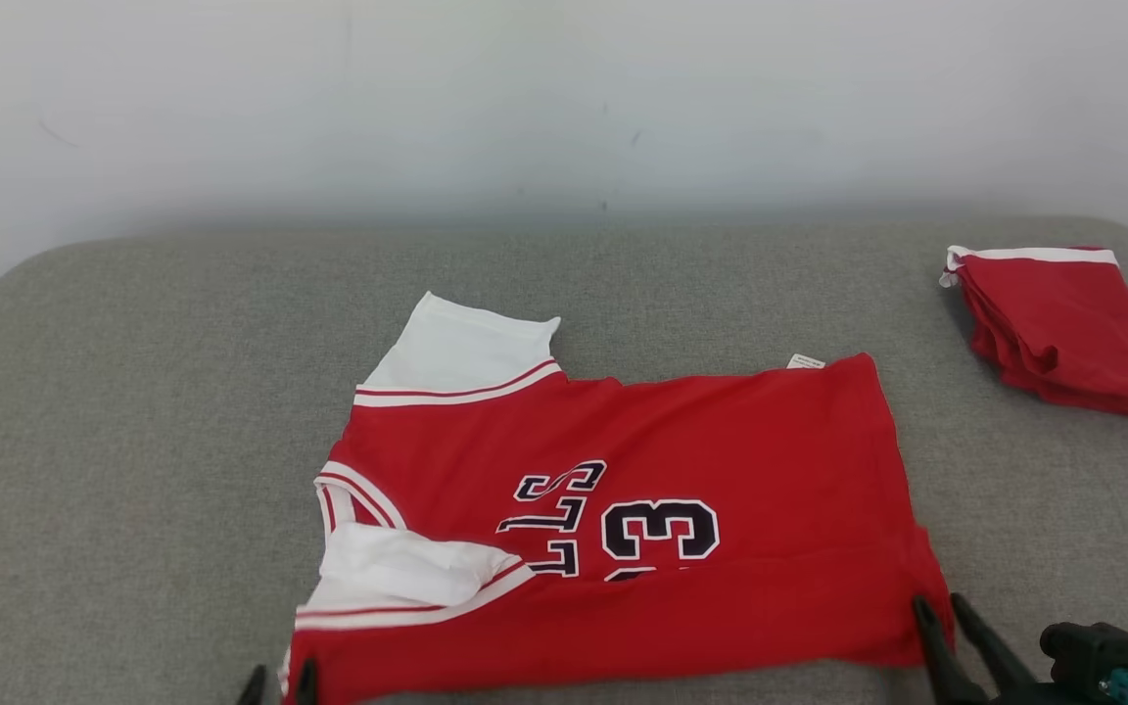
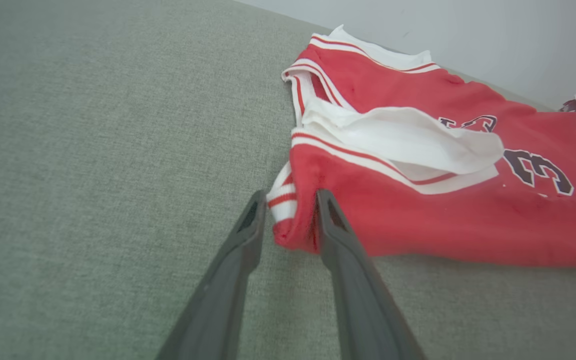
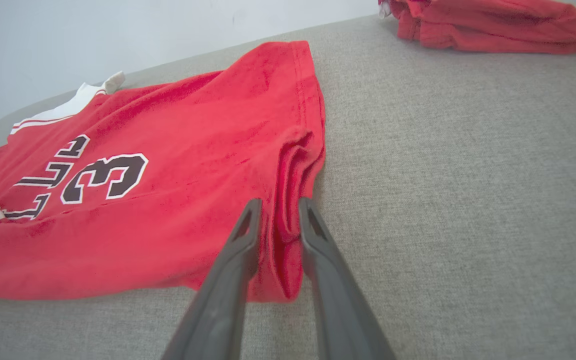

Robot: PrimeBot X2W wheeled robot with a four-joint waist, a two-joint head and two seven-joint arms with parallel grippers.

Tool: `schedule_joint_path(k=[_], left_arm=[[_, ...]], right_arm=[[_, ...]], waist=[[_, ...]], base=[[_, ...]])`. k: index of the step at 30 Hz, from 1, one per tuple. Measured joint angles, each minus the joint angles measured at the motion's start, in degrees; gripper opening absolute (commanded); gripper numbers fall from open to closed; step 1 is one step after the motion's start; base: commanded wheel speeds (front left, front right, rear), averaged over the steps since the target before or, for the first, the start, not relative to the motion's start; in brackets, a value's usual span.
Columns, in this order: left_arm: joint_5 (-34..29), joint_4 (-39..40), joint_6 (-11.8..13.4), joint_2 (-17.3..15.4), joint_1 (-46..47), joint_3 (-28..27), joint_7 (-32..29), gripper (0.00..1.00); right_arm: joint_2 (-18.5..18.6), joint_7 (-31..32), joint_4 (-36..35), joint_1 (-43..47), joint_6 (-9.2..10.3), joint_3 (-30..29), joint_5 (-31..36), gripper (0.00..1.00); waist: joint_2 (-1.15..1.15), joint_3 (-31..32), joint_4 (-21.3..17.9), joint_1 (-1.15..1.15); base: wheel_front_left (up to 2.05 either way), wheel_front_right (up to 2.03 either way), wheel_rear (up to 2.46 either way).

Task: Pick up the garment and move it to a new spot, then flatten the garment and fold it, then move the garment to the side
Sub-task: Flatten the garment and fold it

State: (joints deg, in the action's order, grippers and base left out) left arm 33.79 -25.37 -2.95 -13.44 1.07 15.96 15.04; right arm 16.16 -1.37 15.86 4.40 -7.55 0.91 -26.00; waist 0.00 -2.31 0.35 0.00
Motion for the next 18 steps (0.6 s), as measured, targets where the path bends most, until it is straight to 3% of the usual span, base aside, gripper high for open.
schedule_joint_path(k=[10,18], left_arm=[[-6.27,9.64,1.47,1.21,-1.45,-7.93,0.0,1.0],[-15.57,17.57,2.77,2.46,-1.67,-14.01,0.0,1.0]], right_arm=[[-2.25,-6.42,-8.05,-1.29,0.0,-2.59,5.9,1.0],[-4.32,-10.85,-9.55,-3.17,0.0,-2.4,7.66,1.0]], waist=[[0.0,1.27,-0.35,0.0],[0.0,2.45,-0.35,0.0]], base=[[0.0,0.0,0.0],[0.0,0.0,0.0]])
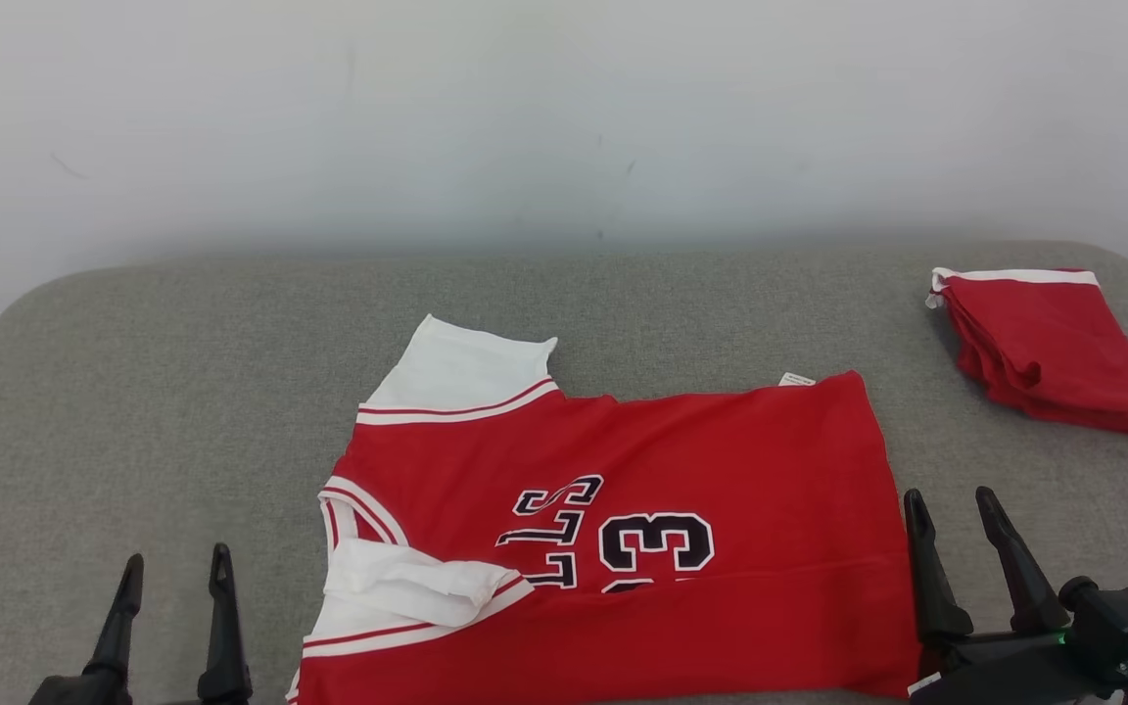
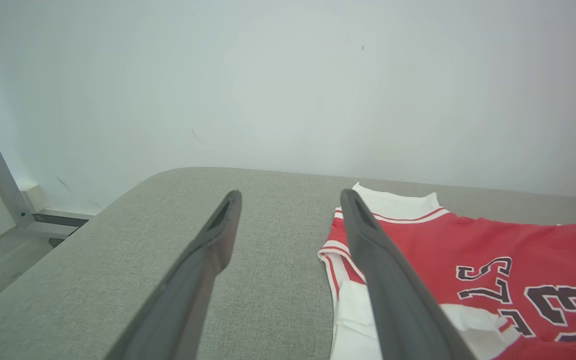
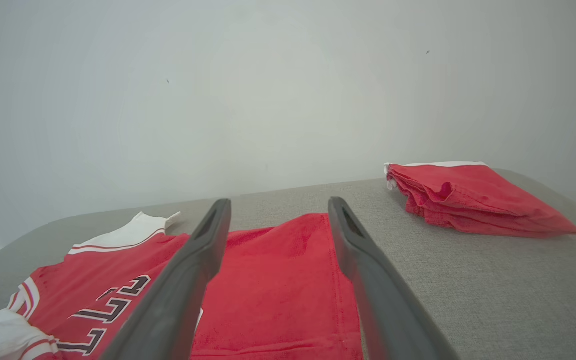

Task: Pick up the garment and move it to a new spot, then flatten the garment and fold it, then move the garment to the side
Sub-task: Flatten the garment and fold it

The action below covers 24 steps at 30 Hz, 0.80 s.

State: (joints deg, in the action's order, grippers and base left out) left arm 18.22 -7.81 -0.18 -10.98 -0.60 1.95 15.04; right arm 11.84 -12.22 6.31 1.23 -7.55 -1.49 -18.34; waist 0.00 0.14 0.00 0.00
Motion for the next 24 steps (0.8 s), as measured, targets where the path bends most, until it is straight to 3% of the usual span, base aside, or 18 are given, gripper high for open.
schedule_joint_path(k=[4,14,24], left_arm=[[-3.8,2.4,0.42,0.74,-0.87,-2.13,0.0,1.0],[-5.94,0.81,-2.7,1.16,-4.14,-3.87,0.0,1.0],[-3.79,-2.6,-6.6,-5.84,14.05,-0.26,-3.71,1.0]], right_arm=[[-2.03,-1.65,0.6,0.21,0.0,-0.67,1.08,1.0],[-3.55,-2.68,2.81,2.7,0.0,-1.4,1.41,1.0],[2.32,-1.56,10.32,-13.77,0.0,1.54,-0.99,1.0]], waist=[[0.0,0.41,0.27,0.0],[0.0,-0.58,0.49,0.0],[0.0,-5.59,-1.44,-0.01]], base=[[0.0,0.0,0.0],[0.0,0.0,0.0],[0.0,0.0,0.0]])
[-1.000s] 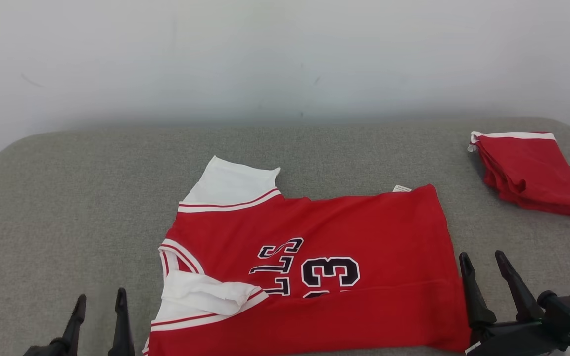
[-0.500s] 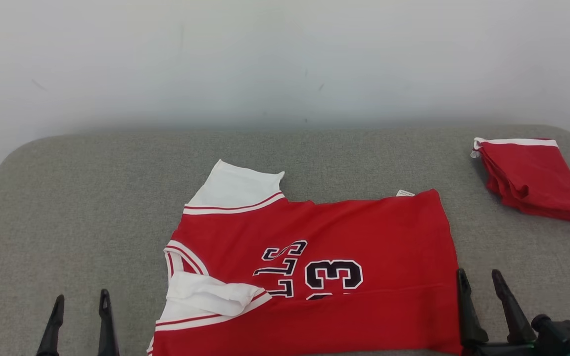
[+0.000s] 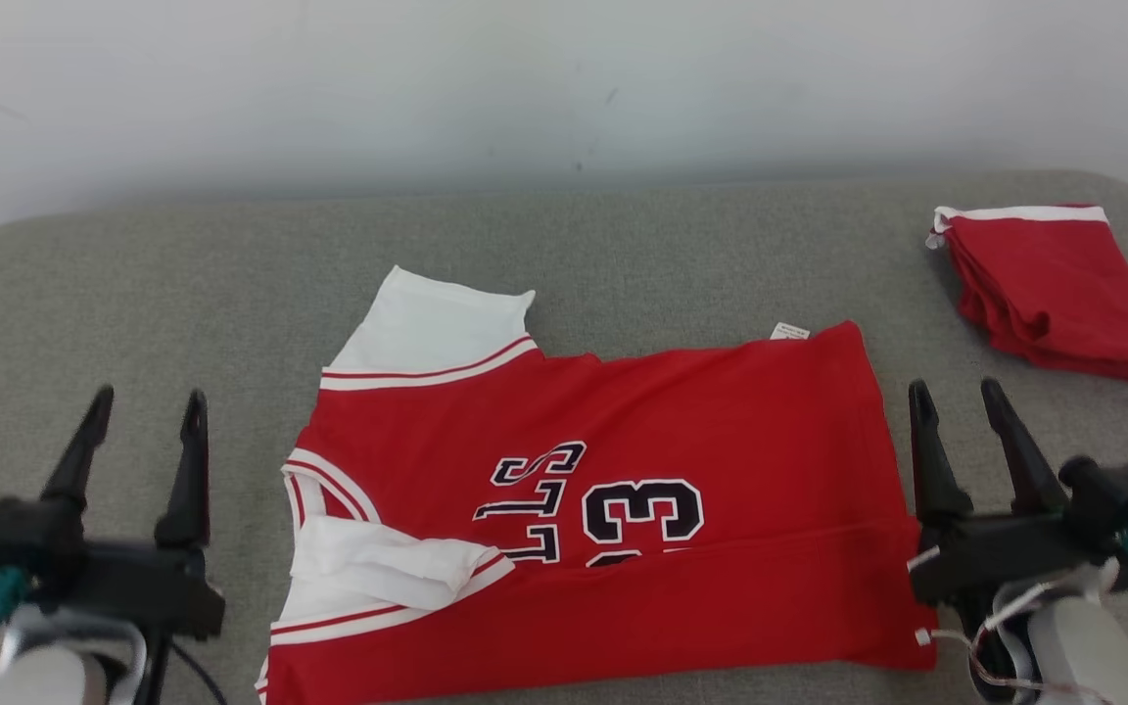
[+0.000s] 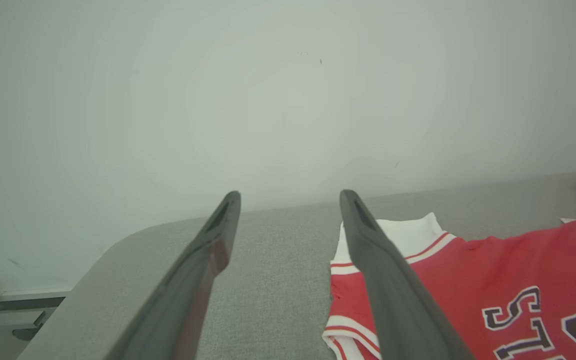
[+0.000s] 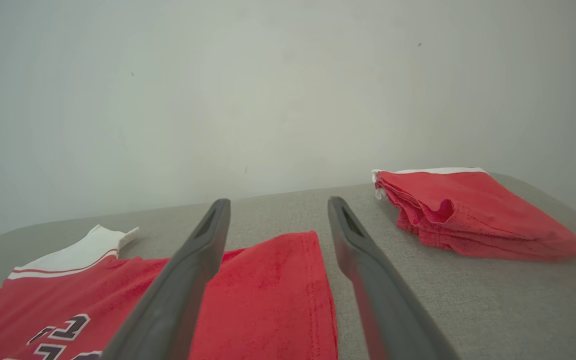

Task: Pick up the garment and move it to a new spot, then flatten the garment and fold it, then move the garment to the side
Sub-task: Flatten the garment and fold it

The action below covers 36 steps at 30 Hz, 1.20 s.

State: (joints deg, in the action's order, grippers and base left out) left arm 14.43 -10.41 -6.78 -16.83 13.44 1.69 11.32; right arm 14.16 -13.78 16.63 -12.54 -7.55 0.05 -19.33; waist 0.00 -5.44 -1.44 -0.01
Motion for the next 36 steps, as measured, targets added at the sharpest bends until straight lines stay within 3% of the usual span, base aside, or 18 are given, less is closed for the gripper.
schedule_joint_path(k=[6,11,20,29,36], left_arm=[[6.53,-5.65,-0.65,-3.5,14.96,4.26,-5.25,1.0],[12.27,-11.57,-0.74,-7.21,26.22,11.83,-10.85,1.0],[17.37,-21.53,-0.76,-10.92,38.62,20.84,-15.33,1.0],[20.58,-30.11,-0.76,-12.46,47.51,30.31,-17.22,1.0],[22.68,-36.97,-0.76,-12.92,51.31,34.14,-18.39,1.0]], right_arm=[[0.23,2.8,8.66,-13.47,0.0,2.15,0.07,1.0],[0.37,5.39,15.86,-22.9,0.0,4.77,0.82,1.0],[-0.4,7.62,24.49,-32.47,0.0,8.98,1.25,1.0],[-1.56,8.79,28.86,-38.16,0.0,14.66,-0.34,1.0],[-1.96,10.02,30.5,-40.76,0.0,19.09,-2.58,1.0]], waist=[[0.0,-4.62,-1.7,0.0],[0.0,-9.0,-3.14,-0.01],[-0.01,-15.28,-5.97,-0.01],[-0.01,-19.4,-9.99,0.0],[-0.01,-21.71,-11.91,0.0]], base=[[0.0,0.0,0.0],[0.0,0.0,0.0],[0.0,0.0,0.0],[0.0,0.0,0.0],[0.0,0.0,0.0]])
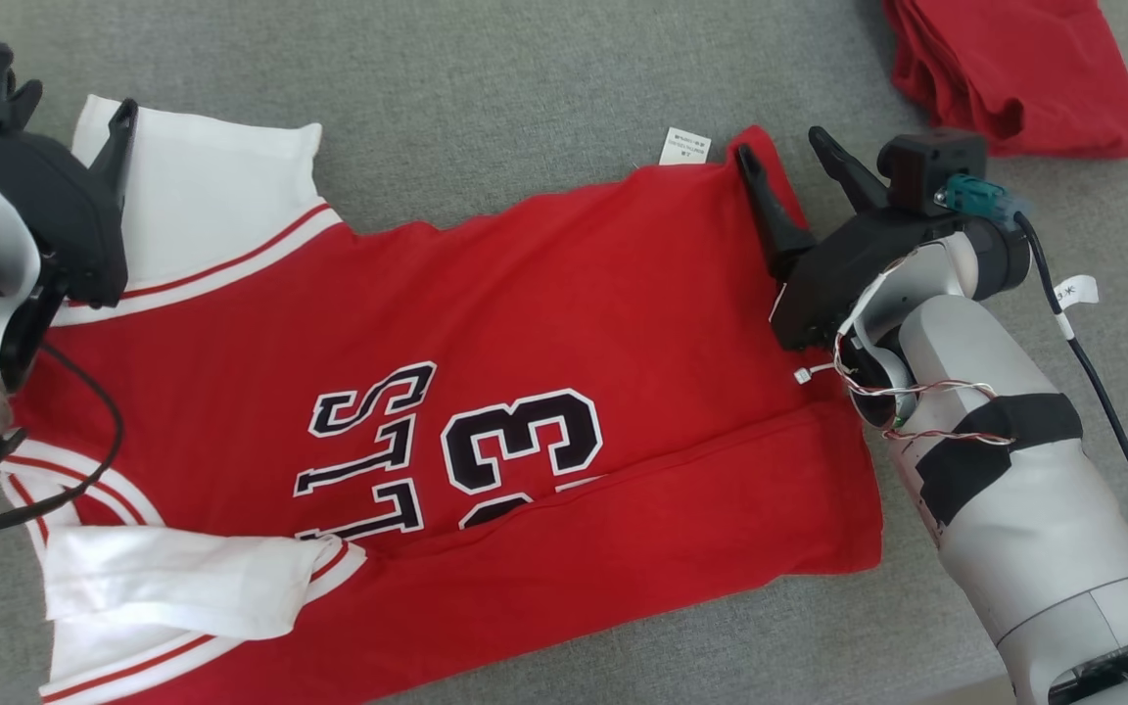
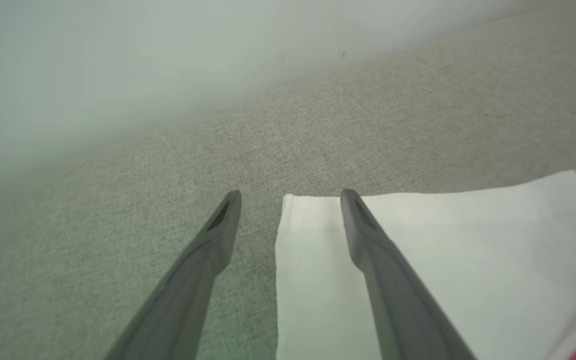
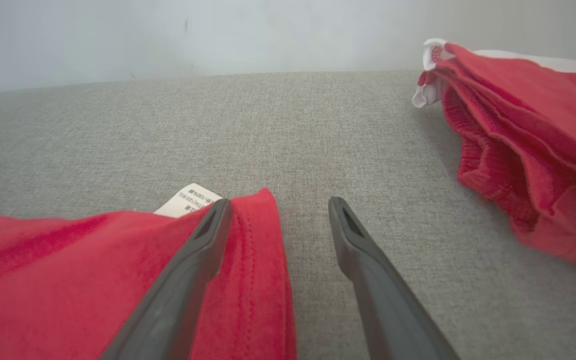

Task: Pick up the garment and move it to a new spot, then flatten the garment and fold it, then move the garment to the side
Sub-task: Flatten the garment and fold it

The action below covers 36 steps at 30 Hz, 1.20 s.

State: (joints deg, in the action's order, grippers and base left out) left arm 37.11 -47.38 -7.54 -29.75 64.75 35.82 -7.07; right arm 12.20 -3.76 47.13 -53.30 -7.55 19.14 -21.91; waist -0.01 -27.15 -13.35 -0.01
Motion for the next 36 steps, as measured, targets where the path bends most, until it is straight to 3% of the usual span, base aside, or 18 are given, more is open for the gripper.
schedule_joint_path(k=[11,13,15,16,17,18,26,36], left_arm=[[5.31,-5.87,0.0,0.15,1.99,3.33,-1.19,1.0],[6.88,-6.0,0.03,0.58,2.21,3.71,-1.76,0.0],[7.66,-5.89,0.02,0.76,2.48,4.86,-1.82,0.0],[7.93,-5.84,0.0,0.83,2.54,5.23,-1.47,0.0],[8.4,-5.84,0.0,0.93,2.55,5.38,-0.94,0.0],[8.89,-5.8,-0.01,0.99,2.55,5.65,-0.42,0.0],[11.81,-4.08,0.0,1.41,1.53,7.62,7.4,0.0],[15.89,1.34,0.0,0.93,-3.99,10.78,13.83,0.0]], right_arm=[[0.52,1.25,0.63,-2.15,0.0,5.31,-3.44,1.0],[0.63,1.33,0.63,-2.64,0.0,6.19,-3.77,1.0],[0.71,2.07,0.76,-2.94,0.0,7.08,-4.17,1.0],[0.83,2.29,0.87,-3.1,0.0,7.43,-4.38,0.48],[1.03,2.22,0.88,-3.3,0.0,7.7,-4.41,0.2],[1.25,2.07,0.96,-3.52,0.0,7.79,-4.47,0.0],[3.02,-3.05,2.55,-3.51,0.0,7.39,-4.38,0.0],[5.2,-7.59,1.99,3.22,0.0,7.35,-8.44,0.0]], waist=[[0.01,-1.78,-1.02,0.01],[0.01,-1.92,-0.93,0.01],[0.01,-1.97,-0.72,0.01],[0.01,-1.98,-0.59,0.01],[0.01,-1.95,-0.43,0.01],[0.01,-1.87,-0.26,0.01],[0.01,0.51,1.19,0.01],[0.01,5.73,4.03,0.01]], base=[[0.0,0.0,0.0],[0.0,0.0,0.0],[0.0,0.0,0.0],[0.0,0.0,0.0],[0.0,0.0,0.0],[0.0,0.0,0.0],[0.0,0.0,0.0],[0.0,0.0,0.0]])
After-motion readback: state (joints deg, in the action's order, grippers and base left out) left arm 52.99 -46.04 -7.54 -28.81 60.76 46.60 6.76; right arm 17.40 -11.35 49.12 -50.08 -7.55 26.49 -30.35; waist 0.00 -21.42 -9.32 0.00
